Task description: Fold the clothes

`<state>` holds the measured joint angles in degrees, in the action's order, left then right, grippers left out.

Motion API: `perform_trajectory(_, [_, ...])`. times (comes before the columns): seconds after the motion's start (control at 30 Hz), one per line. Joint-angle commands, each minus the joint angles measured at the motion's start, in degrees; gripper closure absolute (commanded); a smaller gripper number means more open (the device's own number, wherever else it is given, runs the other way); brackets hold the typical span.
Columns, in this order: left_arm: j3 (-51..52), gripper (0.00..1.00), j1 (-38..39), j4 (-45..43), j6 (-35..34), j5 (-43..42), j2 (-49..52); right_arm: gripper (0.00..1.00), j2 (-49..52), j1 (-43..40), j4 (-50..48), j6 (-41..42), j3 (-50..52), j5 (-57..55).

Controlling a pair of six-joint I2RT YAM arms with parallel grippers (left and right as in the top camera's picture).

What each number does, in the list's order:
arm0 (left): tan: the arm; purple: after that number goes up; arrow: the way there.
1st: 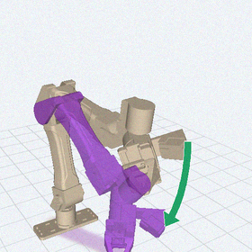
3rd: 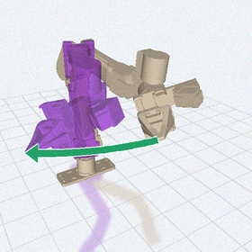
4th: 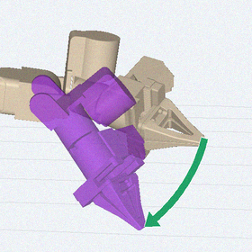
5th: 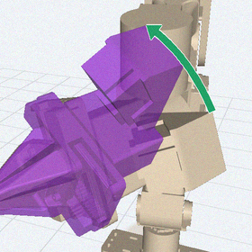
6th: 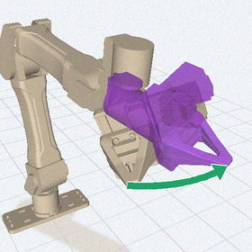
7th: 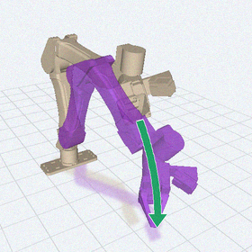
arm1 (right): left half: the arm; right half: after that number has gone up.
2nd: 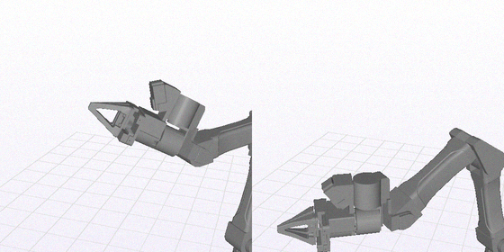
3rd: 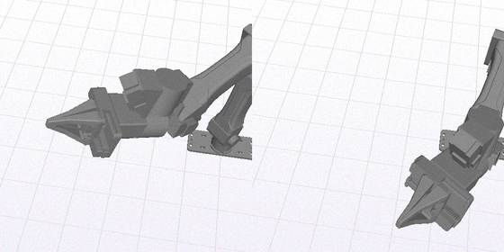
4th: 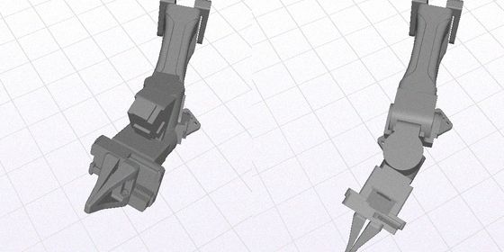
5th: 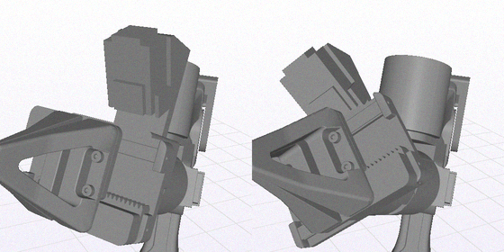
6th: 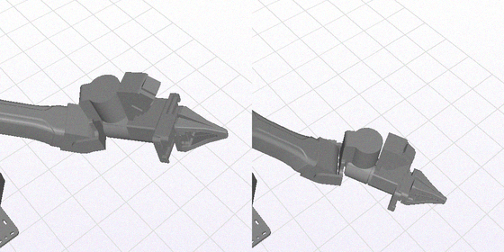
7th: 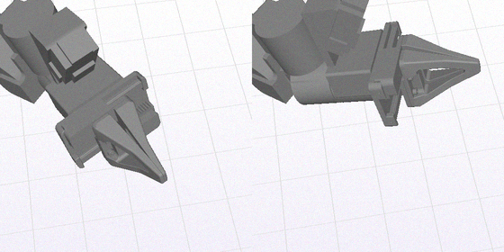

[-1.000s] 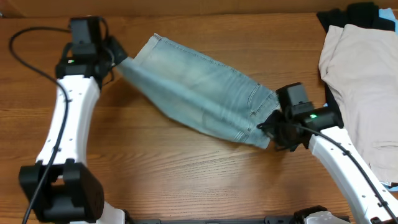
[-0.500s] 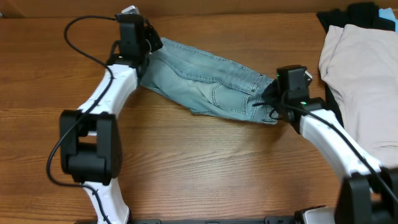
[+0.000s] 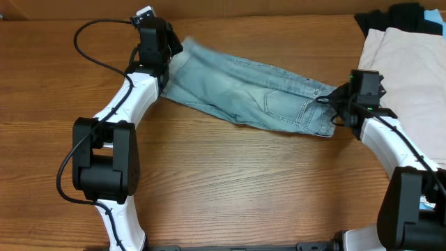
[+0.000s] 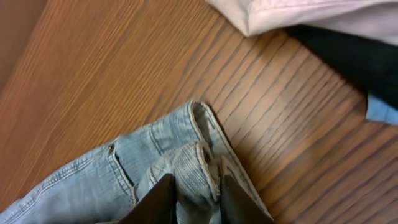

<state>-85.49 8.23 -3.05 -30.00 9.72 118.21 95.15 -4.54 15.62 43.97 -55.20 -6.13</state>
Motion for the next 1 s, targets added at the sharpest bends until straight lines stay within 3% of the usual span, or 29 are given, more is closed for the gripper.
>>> perform_trajectory(0.0, [-0.8, 0.74, 0.6, -0.9, 0.0, 1.9, 0.3, 0.69, -0.2, 0.0, -0.9, -2.5, -0.4, 0.6])
perform_trajectory(0.03, [-0.8, 0.71, 0.6, -1.2, 0.0, 1.9, 0.3, 0.62, -0.2, 0.0, -1.5, -2.5, -0.4, 0.5])
perform_trajectory(0.07, [-0.8, 0.62, 0.6, -1.5, 0.0, 1.9, 0.3, 0.40, -0.1, 0.0, -2.2, -2.5, -0.4, 0.1])
perform_trajectory(0.1, [-0.8, 0.48, 0.6, -1.7, 0.0, 1.9, 0.3, 0.12, 0.0, 0.0, -3.1, -2.5, -0.4, -0.3])
perform_trajectory(0.13, [-0.8, 0.36, 0.6, -1.8, 0.0, 1.9, 0.3, 0.00, 0.0, 0.0, -3.8, -3.1, -0.4, -0.4])
perform_trajectory(0.17, [-0.8, 0.08, 0.6, -1.6, 0.5, 1.5, 0.2, 0.00, -0.2, -0.1, -4.3, -5.0, -0.7, -0.2])
perform_trajectory(0.2, [-0.8, 0.00, 0.6, -1.3, 1.4, 0.9, 0.2, 0.00, -0.2, 0.0, -3.3, -5.4, -1.2, 0.2])
perform_trajectory(0.57, [-0.9, 0.02, 0.5, 21.3, 17.0, -8.3, -1.3, 0.00, -6.3, 0.0, 28.1, -10.0, -14.3, 7.8])
perform_trajectory(0.77, [-0.9, 0.16, 0.5, 19.5, 19.8, -8.2, 0.6, 0.00, -7.1, 0.0, 32.8, -11.3, -14.2, 7.7])
perform_trajectory(0.97, [-0.9, 0.23, 0.5, 20.2, 19.7, -8.1, 3.5, 0.01, -7.1, 0.0, 33.2, -11.2, -14.2, 7.7])
